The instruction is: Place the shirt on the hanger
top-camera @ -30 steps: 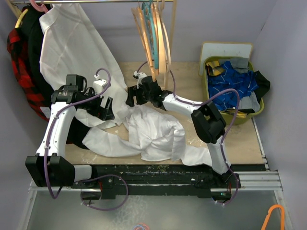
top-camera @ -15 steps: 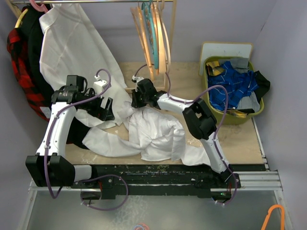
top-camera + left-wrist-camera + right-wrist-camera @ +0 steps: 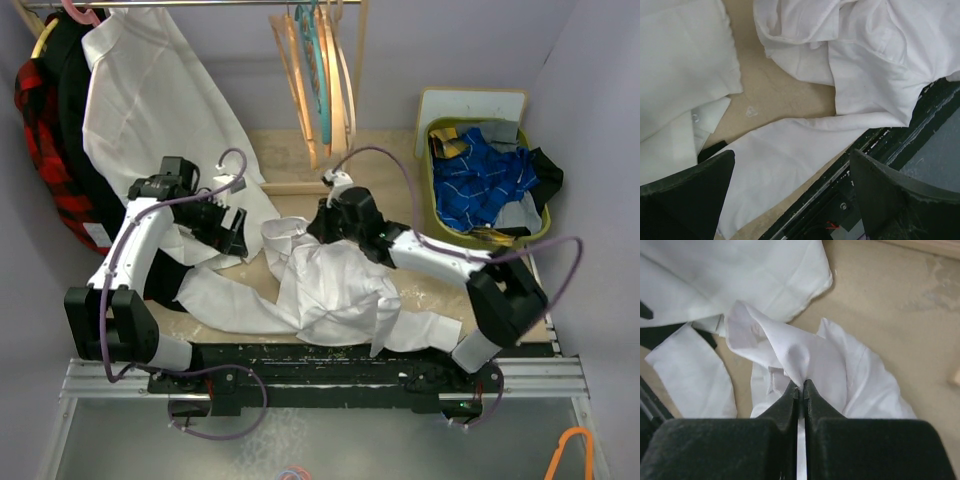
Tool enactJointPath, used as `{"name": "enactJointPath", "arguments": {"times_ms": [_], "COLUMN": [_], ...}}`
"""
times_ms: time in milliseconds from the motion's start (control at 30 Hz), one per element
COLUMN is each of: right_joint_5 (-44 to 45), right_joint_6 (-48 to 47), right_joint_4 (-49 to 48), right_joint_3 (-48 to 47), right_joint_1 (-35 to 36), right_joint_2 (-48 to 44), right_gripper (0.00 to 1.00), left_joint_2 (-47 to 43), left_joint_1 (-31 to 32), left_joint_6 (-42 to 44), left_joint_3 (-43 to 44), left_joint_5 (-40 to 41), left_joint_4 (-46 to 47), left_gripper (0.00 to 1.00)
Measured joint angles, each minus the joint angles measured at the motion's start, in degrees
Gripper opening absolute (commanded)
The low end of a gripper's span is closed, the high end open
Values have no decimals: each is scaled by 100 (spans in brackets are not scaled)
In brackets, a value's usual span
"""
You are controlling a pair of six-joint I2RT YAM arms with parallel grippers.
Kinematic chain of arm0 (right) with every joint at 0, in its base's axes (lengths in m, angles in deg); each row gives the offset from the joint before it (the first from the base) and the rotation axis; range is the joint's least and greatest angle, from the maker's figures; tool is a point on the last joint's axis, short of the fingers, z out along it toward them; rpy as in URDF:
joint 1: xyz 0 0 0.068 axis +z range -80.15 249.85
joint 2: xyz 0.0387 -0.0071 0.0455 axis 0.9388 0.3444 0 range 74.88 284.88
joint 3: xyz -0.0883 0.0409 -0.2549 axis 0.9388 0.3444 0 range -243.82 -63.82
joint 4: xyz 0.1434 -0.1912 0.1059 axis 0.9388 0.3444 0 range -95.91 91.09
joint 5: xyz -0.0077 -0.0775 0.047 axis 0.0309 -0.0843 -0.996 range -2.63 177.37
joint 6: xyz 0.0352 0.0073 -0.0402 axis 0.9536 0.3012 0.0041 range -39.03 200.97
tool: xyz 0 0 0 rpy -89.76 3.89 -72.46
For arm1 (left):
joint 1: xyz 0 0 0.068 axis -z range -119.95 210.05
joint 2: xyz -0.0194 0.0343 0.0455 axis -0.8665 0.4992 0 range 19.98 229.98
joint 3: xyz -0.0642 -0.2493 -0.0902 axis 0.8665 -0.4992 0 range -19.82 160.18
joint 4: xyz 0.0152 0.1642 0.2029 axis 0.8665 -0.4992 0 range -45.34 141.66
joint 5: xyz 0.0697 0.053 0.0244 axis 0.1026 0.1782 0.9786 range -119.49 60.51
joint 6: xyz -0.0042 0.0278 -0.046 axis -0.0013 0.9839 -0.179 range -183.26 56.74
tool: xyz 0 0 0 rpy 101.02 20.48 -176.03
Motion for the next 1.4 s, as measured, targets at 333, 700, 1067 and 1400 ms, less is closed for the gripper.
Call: {"name": "enactJointPath", "arguments": {"times_ms": [333,700,1067,1400], "right_joint_5": [590,1338,1399,1523], "right_joint_6": [726,822,774,785], "right_joint_4": [-719,-483,-258,-48], "right_joint_3": [2879,3051,3018,3003], "right_joint_1": [0,0,0,0], "right_joint_2": [-3112,-4645,-4664,-5132], "right_gripper": [0,0,0,0], "left_joint_2": [424,1784,2155,2111], "left_joint_1": [1357,1718,2124,2511], "left_joint_6": [605,820,243,-643], "left_joint_3": [68,291,404,9], "left_joint_5": [-245,-1067,-2194,-1882], "left_joint_4": [-195,-66,896,2317], "left_gripper": [99,99,99,0]}}
